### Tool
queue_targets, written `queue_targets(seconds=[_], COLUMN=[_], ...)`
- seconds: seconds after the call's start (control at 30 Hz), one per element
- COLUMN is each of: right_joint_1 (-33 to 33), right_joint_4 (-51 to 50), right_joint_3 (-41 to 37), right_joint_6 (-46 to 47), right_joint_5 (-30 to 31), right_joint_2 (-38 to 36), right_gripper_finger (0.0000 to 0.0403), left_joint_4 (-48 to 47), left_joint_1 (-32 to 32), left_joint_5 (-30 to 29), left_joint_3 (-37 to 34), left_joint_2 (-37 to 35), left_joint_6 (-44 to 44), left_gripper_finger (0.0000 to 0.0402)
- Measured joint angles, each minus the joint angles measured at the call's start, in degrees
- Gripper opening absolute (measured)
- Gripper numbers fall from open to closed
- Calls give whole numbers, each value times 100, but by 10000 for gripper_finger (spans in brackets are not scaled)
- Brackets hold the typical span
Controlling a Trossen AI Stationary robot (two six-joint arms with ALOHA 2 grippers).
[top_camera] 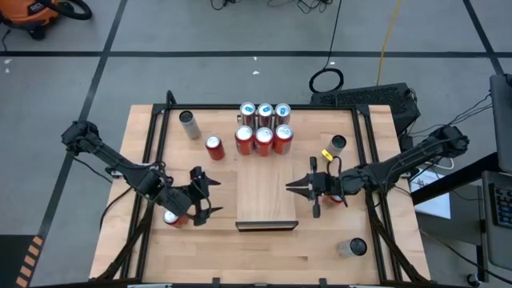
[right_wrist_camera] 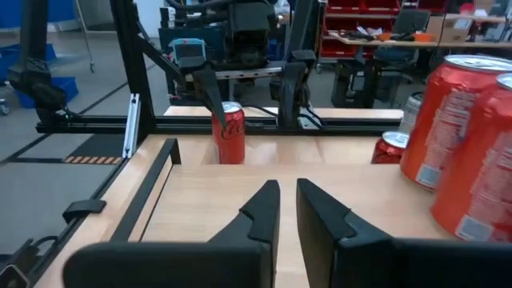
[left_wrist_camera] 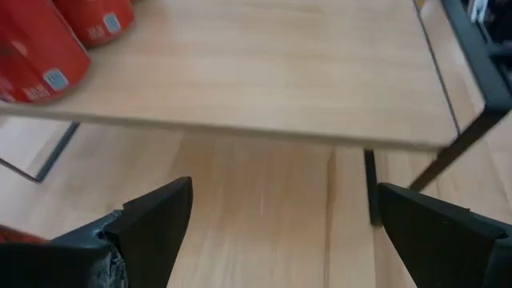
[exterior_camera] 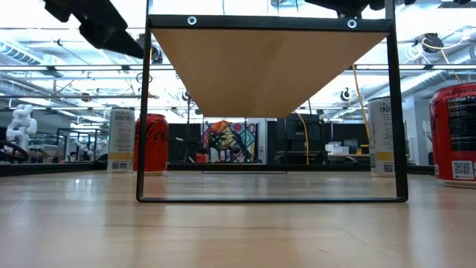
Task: Place canned beverage on shelf
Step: Put the top left white yellow soda can on the shelf
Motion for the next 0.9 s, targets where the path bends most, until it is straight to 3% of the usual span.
queue_targets(seconds=[0.2, 0.63, 0.9], right_joint_1=[0, 2, 37], right_joint_4=[573, 612, 609], right_joint_3=[0, 0, 0], right_joint_6=[-365, -366, -270], right_joint_5=[-8, -13, -31], right_joint_2=[403, 595, 595], right_gripper_finger=[22, 22, 22], left_joint_4=[-634, -2050, -2427], left_joint_1=[0, 4, 0], left_joint_5=[140, 470, 1270], left_joint_3=[0, 0, 0], left_joint_2=[-188, -424, -424], left_joint_6=[-480, -1695, -2038], left_gripper_finger=[393, 393, 393])
